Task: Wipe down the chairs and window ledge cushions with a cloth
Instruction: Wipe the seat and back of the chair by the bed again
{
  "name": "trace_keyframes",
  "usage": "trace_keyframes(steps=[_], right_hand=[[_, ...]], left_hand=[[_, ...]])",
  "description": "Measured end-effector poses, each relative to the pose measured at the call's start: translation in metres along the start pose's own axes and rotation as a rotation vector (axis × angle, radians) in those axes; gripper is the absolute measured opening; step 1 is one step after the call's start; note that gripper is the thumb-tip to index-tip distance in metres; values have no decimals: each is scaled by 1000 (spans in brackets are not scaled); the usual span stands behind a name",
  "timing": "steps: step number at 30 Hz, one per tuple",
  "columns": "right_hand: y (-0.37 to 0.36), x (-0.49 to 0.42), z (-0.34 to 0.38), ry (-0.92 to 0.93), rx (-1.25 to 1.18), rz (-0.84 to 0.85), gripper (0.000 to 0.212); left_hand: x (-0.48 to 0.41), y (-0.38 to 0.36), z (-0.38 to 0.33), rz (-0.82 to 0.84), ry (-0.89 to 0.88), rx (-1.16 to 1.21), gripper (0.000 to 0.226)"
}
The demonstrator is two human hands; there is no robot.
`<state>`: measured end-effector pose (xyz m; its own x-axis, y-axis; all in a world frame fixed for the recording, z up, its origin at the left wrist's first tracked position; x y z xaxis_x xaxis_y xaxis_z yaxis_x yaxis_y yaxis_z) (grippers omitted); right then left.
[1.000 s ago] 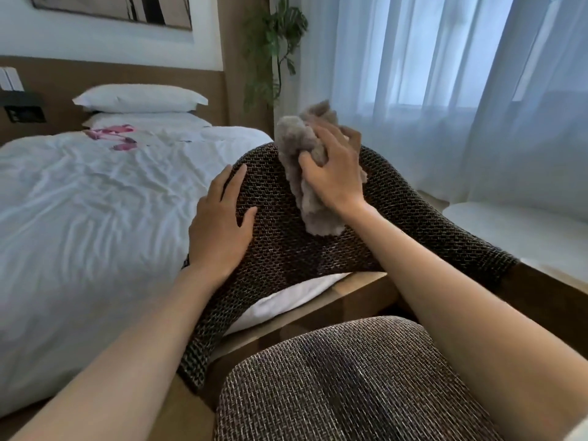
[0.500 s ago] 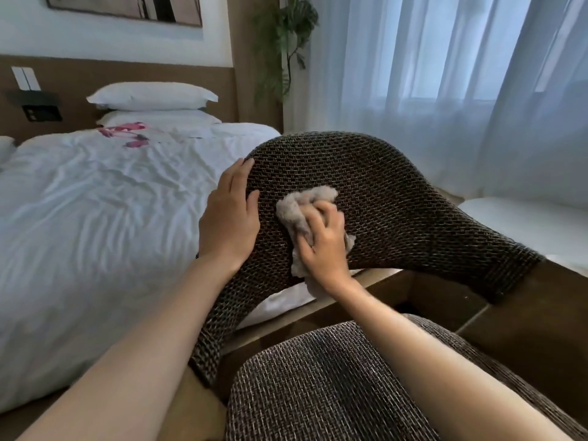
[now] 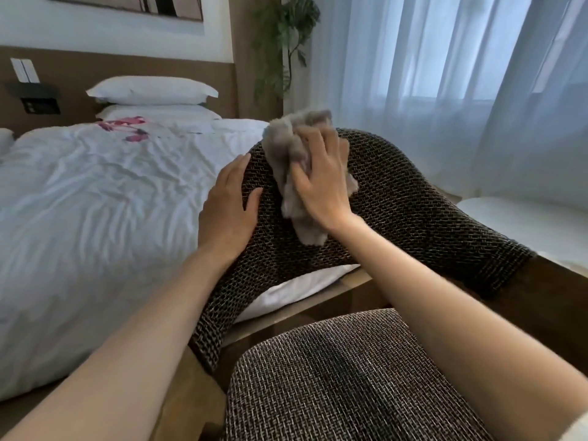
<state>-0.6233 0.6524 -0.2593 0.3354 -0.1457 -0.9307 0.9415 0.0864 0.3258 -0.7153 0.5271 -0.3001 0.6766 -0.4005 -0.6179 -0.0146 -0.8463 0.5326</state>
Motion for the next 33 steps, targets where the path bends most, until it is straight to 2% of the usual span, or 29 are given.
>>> trace_keyframes(steps=[3, 7, 9, 15, 18, 20, 23, 26, 27, 30, 33], right_hand=[[-27, -15, -7, -74, 16, 84, 35], [-36, 18, 0, -77, 16, -30, 32], [-41, 46, 0, -95, -27, -21, 32], [-54, 177, -9, -164, -81, 333, 41], [-48, 182, -12, -208, -152, 436, 39], [-33, 161, -5, -187, -196, 388, 33], [-4, 98, 10, -123, -214, 156, 31], [5, 24, 17, -134, -174, -49, 35], [-1, 5, 19, -128, -149, -45, 36], [-42, -12, 19, -140, -129, 124, 38], [-55, 11, 15, -202, -152, 38, 37]], left_hand=[[-2, 3, 4, -27, 47, 62, 45], [-4, 9, 9, -53, 102, 193, 40], [-5, 10, 11, -54, 145, 239, 37], [-5, 14, 19, -67, 248, 385, 33], [-5, 14, 18, -54, 265, 394, 34], [-5, 15, 19, -42, 275, 407, 34], [-5, 15, 20, -37, 275, 412, 33], [-6, 15, 20, -35, 264, 420, 33], [-6, 15, 21, -34, 267, 428, 33], [-7, 15, 23, -43, 259, 445, 31], [-9, 14, 26, -44, 266, 469, 29]])
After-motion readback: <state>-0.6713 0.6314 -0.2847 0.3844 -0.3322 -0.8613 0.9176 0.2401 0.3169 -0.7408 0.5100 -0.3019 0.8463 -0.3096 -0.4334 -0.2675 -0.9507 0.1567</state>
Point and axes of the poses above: each hand's wrist, its own x-axis away from the middle knuckle, its own y-axis out of the back of the hand, z = x × y, the point moved 7 cm from there along -x, towards the middle knuckle, and after that the axes turned 10 degrees about y, right-handed, at the moved point
